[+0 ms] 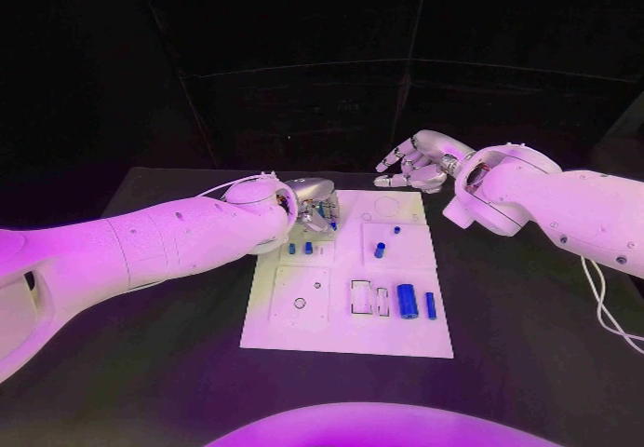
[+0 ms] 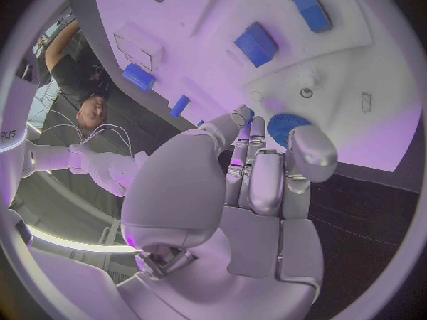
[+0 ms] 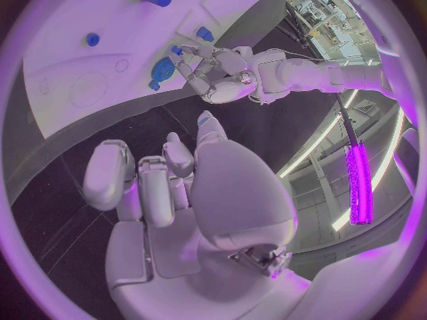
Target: Assemble the parts on the task board
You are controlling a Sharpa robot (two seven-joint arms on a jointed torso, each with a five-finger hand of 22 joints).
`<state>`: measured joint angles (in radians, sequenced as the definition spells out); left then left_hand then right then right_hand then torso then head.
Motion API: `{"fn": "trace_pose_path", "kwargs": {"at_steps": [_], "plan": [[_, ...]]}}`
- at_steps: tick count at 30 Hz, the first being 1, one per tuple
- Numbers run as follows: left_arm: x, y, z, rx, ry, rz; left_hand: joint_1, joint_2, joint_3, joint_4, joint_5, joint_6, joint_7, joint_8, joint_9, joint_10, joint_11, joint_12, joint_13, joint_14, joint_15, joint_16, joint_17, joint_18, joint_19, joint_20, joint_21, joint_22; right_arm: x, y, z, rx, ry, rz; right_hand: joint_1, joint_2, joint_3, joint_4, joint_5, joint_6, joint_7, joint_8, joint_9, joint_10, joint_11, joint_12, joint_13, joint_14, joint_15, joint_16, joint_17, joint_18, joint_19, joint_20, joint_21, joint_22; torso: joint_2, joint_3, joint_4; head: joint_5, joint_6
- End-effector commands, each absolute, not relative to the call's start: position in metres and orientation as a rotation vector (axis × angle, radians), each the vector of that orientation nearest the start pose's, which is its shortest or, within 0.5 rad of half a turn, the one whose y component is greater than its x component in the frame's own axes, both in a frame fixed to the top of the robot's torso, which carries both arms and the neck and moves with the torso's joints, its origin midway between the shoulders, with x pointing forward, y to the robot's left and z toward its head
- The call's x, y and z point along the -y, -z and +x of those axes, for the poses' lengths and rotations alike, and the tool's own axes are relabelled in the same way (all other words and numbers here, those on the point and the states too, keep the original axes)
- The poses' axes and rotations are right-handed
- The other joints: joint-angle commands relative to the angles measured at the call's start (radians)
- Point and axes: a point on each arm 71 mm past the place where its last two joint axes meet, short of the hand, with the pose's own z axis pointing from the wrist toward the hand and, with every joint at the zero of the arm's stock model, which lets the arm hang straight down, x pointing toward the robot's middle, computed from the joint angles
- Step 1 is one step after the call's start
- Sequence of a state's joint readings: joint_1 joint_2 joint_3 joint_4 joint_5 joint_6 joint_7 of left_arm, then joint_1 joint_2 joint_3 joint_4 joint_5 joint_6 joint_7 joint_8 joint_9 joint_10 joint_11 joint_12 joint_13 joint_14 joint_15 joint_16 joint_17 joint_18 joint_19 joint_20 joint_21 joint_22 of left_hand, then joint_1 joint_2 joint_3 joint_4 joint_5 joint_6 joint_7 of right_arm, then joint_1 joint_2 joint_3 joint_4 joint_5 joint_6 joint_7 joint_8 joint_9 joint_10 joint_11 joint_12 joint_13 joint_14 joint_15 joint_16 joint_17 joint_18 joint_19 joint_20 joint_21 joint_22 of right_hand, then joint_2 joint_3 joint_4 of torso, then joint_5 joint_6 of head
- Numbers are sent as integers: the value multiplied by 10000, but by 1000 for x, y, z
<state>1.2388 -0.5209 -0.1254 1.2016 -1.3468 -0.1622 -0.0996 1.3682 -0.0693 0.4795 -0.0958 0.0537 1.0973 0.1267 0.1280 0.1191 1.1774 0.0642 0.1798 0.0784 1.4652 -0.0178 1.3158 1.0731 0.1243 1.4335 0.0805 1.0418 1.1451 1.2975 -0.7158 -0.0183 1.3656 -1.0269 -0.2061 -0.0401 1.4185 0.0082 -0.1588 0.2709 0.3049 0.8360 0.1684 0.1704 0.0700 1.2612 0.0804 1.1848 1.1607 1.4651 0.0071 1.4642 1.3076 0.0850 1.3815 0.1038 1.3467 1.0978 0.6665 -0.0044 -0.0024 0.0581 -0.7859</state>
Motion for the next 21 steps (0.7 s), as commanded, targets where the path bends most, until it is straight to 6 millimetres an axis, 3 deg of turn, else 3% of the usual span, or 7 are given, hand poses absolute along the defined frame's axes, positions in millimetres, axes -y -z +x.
{"fn": "trace_pose_path", "kwargs": {"at_steps": [1,7,21], "plan": [[-129,211,528,-18295,6844,1729,-14,44,60,-22,-38,75,27,17,2,72,-6,-68,10,49,-43,62,17,-134,34,-35,19,1,180,143,531,-17369,-8941,1492,-20,104,-66,-16,53,-33,1,69,-6,-23,-8,21,11,699,-85,-43,1141,37,-40,-17,-46,10,-9,8,33,19,20],[-147,199,524,-18200,7005,1231,-24,44,68,-26,-38,99,27,21,3,95,-8,-75,13,51,-43,58,2,-136,40,-36,24,6,181,145,531,-17394,-8914,1517,-20,104,-66,-16,53,-33,1,69,-6,-23,-8,21,11,699,-85,-43,1141,37,-40,-17,-46,10,2,2,-3,41,30],[-187,199,521,-18668,6373,617,-76,30,67,-18,-40,145,21,24,4,142,-12,-95,17,60,-45,67,6,-140,53,-38,36,20,185,145,531,-17393,-8850,1572,-20,104,-66,-16,53,-33,1,69,-6,-23,-8,21,11,699,-85,-43,1141,37,-40,-17,-46,10,1,10,-4,60,18]]}}
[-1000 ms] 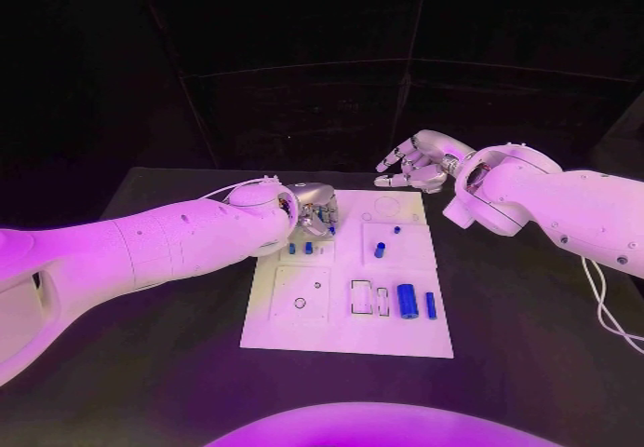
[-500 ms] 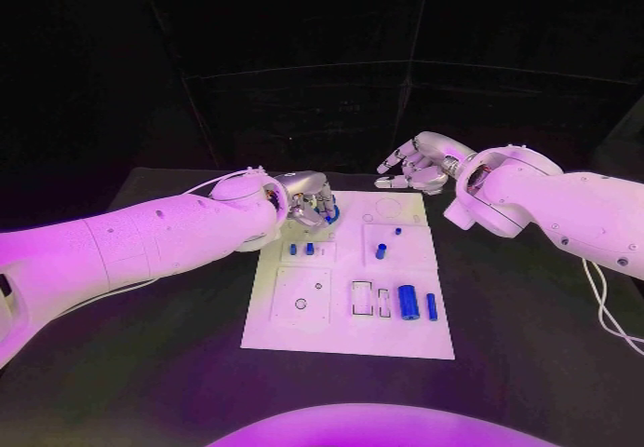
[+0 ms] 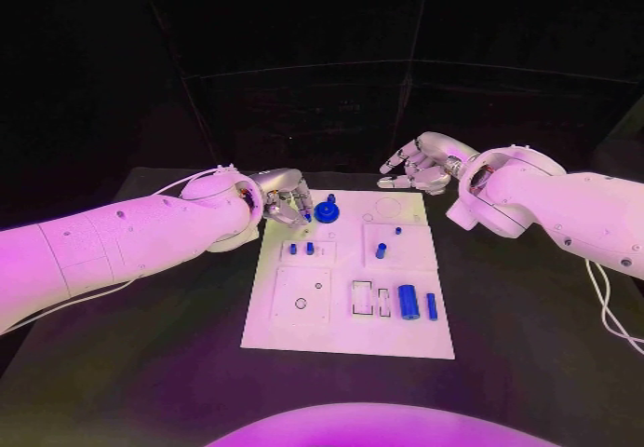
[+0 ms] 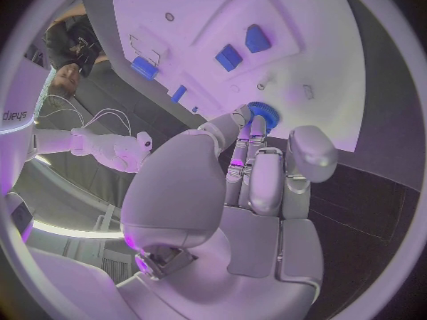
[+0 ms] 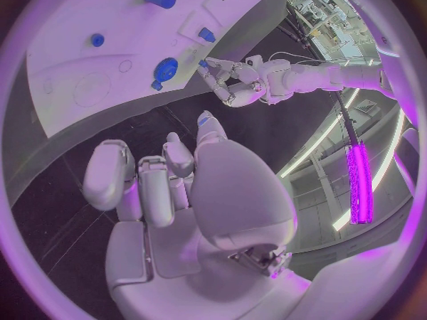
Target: Assemble the parts on the task board
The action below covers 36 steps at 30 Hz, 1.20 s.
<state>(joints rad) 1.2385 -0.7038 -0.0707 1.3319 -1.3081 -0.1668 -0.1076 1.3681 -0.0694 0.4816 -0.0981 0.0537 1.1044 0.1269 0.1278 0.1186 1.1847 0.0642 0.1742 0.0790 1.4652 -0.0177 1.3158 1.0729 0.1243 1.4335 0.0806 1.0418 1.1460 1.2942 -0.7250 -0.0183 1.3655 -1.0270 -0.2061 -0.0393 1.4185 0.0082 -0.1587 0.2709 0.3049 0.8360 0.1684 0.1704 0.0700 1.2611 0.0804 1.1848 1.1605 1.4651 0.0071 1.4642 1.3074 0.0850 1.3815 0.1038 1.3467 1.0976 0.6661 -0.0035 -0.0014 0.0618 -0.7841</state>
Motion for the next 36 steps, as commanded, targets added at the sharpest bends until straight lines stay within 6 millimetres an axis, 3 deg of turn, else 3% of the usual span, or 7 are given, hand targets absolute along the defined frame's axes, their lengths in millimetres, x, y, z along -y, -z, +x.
{"fn": "trace_pose_path", "kwargs": {"at_steps": [1,36], "plan": [[-188,200,521,-18700,6342,606,-82,27,45,4,-39,78,18,27,8,74,-13,-42,12,59,-46,65,2,-139,53,-39,32,8,185,145,531,-17393,-8848,1574,-20,104,-66,-15,53,-33,1,69,-6,-22,-8,21,12,699,-85,-44,1142,38,-40,-16,-47,11,7,1,-14,20,3],[-185,220,526,-19555,5828,476,-168,-13,24,23,-39,98,11,7,-1,102,-17,-91,10,52,-49,41,-61,-130,49,-42,-22,-29,184,145,531,-17395,-8857,1568,-20,104,-66,-15,53,-33,1,69,-6,-22,-8,21,12,699,-85,-44,1142,38,-40,-16,-47,11,9,4,-19,29,-59]]}}
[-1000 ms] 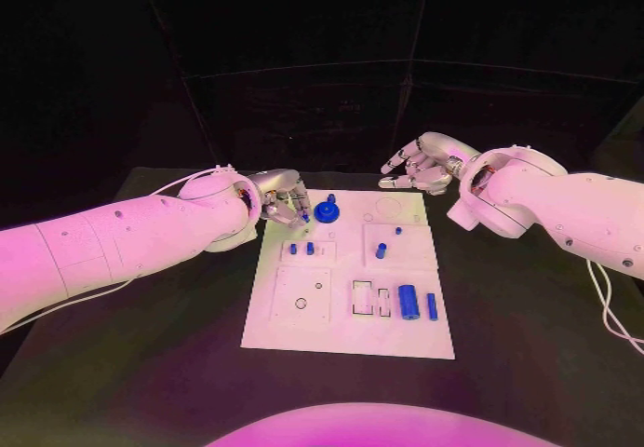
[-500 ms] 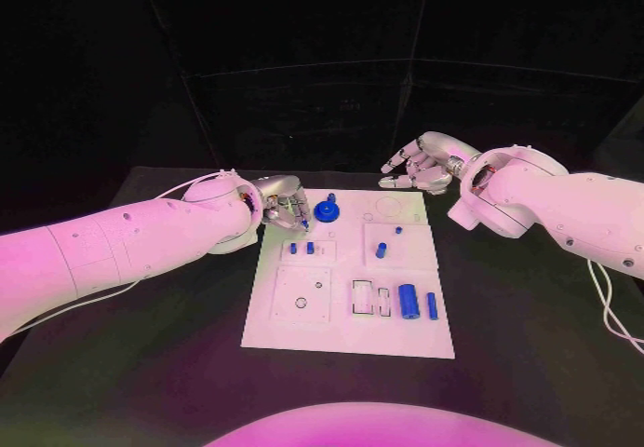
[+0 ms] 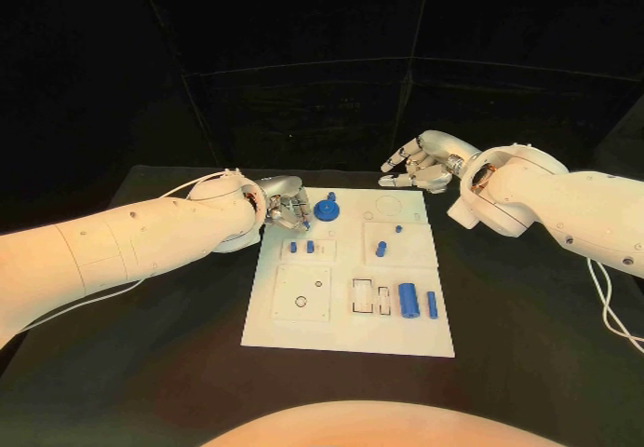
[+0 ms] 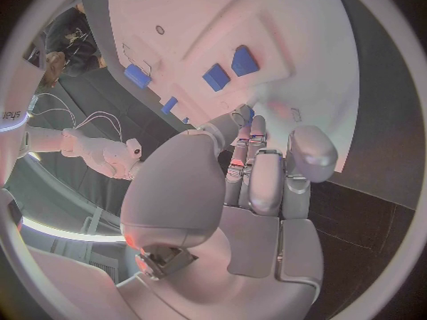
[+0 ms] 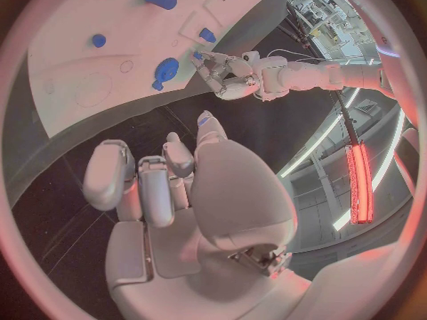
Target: Assemble the parts on the task board
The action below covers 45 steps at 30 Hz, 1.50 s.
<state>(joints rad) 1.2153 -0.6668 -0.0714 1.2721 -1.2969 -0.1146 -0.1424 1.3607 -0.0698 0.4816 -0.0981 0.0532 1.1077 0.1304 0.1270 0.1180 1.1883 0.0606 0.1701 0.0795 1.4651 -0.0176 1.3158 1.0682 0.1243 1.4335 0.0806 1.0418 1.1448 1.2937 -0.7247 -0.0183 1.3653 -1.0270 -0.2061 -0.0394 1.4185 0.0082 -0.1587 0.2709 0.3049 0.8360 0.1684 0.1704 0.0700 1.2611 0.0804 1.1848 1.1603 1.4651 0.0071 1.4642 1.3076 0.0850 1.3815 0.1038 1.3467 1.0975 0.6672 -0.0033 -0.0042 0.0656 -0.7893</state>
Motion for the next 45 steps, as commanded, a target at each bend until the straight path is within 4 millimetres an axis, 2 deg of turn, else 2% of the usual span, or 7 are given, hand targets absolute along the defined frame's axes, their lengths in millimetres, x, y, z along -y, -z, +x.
{"fn": "trace_pose_path", "kwargs": {"at_steps": [1,30,37,38,45], "plan": [[-185,220,526,-19592,5821,489,-96,-10,24,23,-35,64,-23,15,5,67,19,-51,5,52,-50,41,-14,-131,50,-43,-22,-17,184,145,531,-17396,-8857,1569,-20,104,-67,-15,53,-33,1,69,-6,-22,-8,20,14,699,-85,-43,1141,37,-40,-16,-46,12,-2,2,11,-8,-1],[-179,223,527,-19886,5650,521,-141,-58,2,20,-35,54,-20,-11,-7,79,21,-88,6,46,-51,34,-32,-114,31,-45,-116,-86,184,145,531,-17397,-8842,1581,-20,104,-67,-15,53,-33,1,69,-6,-22,-8,20,14,699,-85,-43,1141,37,-40,-16,-46,12,-2,1,4,-2,-33],[-179,224,527,-19919,5516,436,-279,-214,6,28,-34,-449,103,-370,-178,-117,129,-321,-40,45,17,19,-88,-109,32,-11,-239,-172,185,145,531,-17395,-8834,1587,-20,104,-67,-15,53,-33,1,69,-6,-22,-8,20,14,699,-85,-43,1141,37,-40,-16,-46,12,-7,3,6,-12,-35],[-180,224,527,-19909,5500,417,-307,-250,36,32,-35,-644,117,-505,-247,-249,160,-429,-70,40,44,15,-95,-112,34,9,-256,-180,185,145,531,-17392,-8833,1589,-20,104,-67,-15,53,-33,1,69,-6,-22,-8,20,14,699,-85,-43,1141,37,-40,-16,-46,12,-6,3,6,-10,-35],[-180,224,527,-19954,5654,138,-341,-284,84,41,-35,-722,147,-579,-306,-387,206,-556,-96,26,79,-7,-137,-113,34,38,-290,-198,186,145,531,-17388,-8814,1603,-9,133,-98,-13,67,-11,-7,98,-3,-43,-15,-5,-23,702,-91,-39,1150,39,-40,-21,-49,6,-2,1,11,-13,-38]]}}
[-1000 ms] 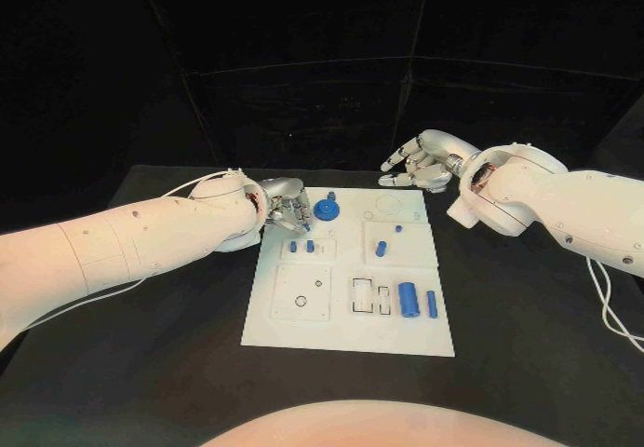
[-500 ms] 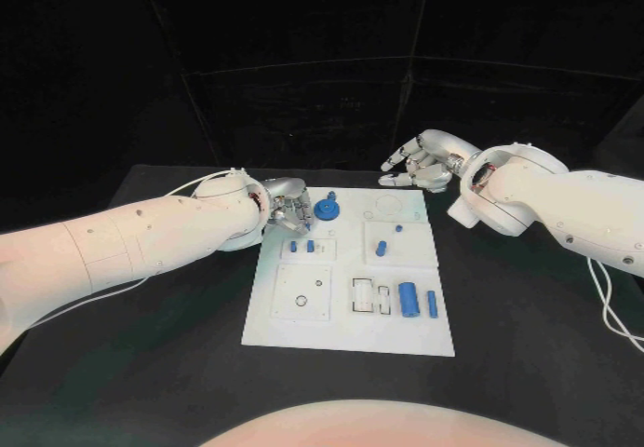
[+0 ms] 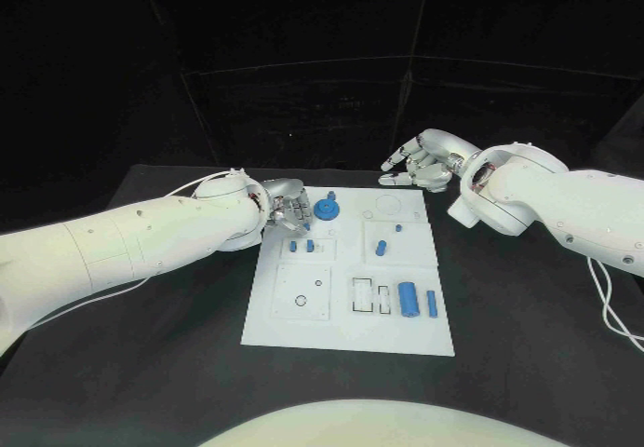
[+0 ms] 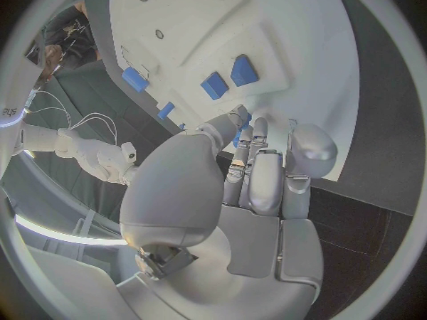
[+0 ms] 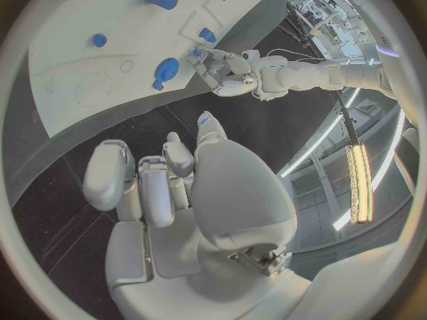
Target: Assemble the parts on the task board
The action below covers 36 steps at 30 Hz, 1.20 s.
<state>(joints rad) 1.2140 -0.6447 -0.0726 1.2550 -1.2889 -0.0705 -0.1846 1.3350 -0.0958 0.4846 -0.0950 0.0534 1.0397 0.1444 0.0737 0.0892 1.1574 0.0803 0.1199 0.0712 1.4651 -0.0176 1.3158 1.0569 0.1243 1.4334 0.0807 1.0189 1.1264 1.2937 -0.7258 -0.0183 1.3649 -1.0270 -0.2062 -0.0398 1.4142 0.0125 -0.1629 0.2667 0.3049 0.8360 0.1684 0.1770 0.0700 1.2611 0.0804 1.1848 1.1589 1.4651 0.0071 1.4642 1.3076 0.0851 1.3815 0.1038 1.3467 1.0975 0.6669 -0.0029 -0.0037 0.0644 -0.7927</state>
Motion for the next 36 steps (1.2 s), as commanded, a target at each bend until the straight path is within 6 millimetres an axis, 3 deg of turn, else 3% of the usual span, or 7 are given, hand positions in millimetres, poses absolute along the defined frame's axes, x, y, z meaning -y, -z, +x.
{"fn": "trace_pose_path", "kwargs": {"at_steps": [1,12,17,21,30,36], "plan": [[-181,224,527,-19937,5670,117,-82,-31,57,6,-37,-47,2,-51,-22,-84,6,-61,-14,22,81,-14,-39,-112,34,40,-66,-18,186,145,531,-17387,-8811,1606,34,91,-57,29,67,-11,-7,31,-3,-44,-14,-5,-9,703,-91,-39,1150,38,-40,-21,-49,6,0,-5,6,-4,-3],[-183,223,528,-19737,5724,-66,-146,-185,98,3,-38,-461,-113,-137,-192,-137,-10,-187,-5,-13,75,-66,-145,-88,16,57,-189,-94,188,145,532,-17383,-8742,1658,36,96,-70,31,68,-12,-8,36,-4,-297,-16,-318,-338,685,-92,-94,1078,52,-70,-23,-86,-67,-3,-2,8,-4,-10],[-188,222,528,-19677,5678,-141,-167,-225,91,6,-38,-525,-120,-131,-213,-173,1,-222,-6,-18,81,-75,-166,-84,14,61,-223,-117,192,146,533,-17413,-8450,1625,263,221,-186,35,50,92,-67,162,5,-2400,-65,-3471,-3374,357,-146,-1045,-1,114,-211,-66,-300,-437,-5,-9,4,-18,0],[-197,222,527,-19688,5607,-343,-169,-251,92,1,-38,-553,-124,-122,-222,-222,16,-259,-11,-22,89,-82,-184,-83,15,66,-238,-126,198,148,534,-17456,-7784,1103,827,325,-136,-80,-158,467,-111,303,15,-2702,-110,-5149,-4737,198,-207,-1842,-825,199,-385,-135,-605,-932,-7,-6,11,-49,8],[-220,216,522,-19252,6275,-1548,-99,-205,166,-23,-36,-423,-63,-40,-201,-215,16,-278,6,-21,95,-82,-198,-84,30,72,-247,-127,206,158,530,-17473,-6060,-768,1812,259,109,-249,-707,1307,-174,233,-21,-2181,-106,-7788,-7239,266,-214,-2246,-1167,202,-311,-131,-718,-1037,-8,-7,12,-95,50],[-233,207,520,-17957,8154,-3802,-109,-133,202,9,-36,35,35,168,-131,82,18,-150,79,-52,97,-133,-308,-65,12,75,-369,-209,204,168,522,-17234,-5128,-2236,1989,158,190,-224,-789,1569,-227,60,-31,-2018,-102,-8503,-8013,290,-194,-2313,-1208,195,-280,-111,-741,-1048,-8,-13,8,-283,162]]}}
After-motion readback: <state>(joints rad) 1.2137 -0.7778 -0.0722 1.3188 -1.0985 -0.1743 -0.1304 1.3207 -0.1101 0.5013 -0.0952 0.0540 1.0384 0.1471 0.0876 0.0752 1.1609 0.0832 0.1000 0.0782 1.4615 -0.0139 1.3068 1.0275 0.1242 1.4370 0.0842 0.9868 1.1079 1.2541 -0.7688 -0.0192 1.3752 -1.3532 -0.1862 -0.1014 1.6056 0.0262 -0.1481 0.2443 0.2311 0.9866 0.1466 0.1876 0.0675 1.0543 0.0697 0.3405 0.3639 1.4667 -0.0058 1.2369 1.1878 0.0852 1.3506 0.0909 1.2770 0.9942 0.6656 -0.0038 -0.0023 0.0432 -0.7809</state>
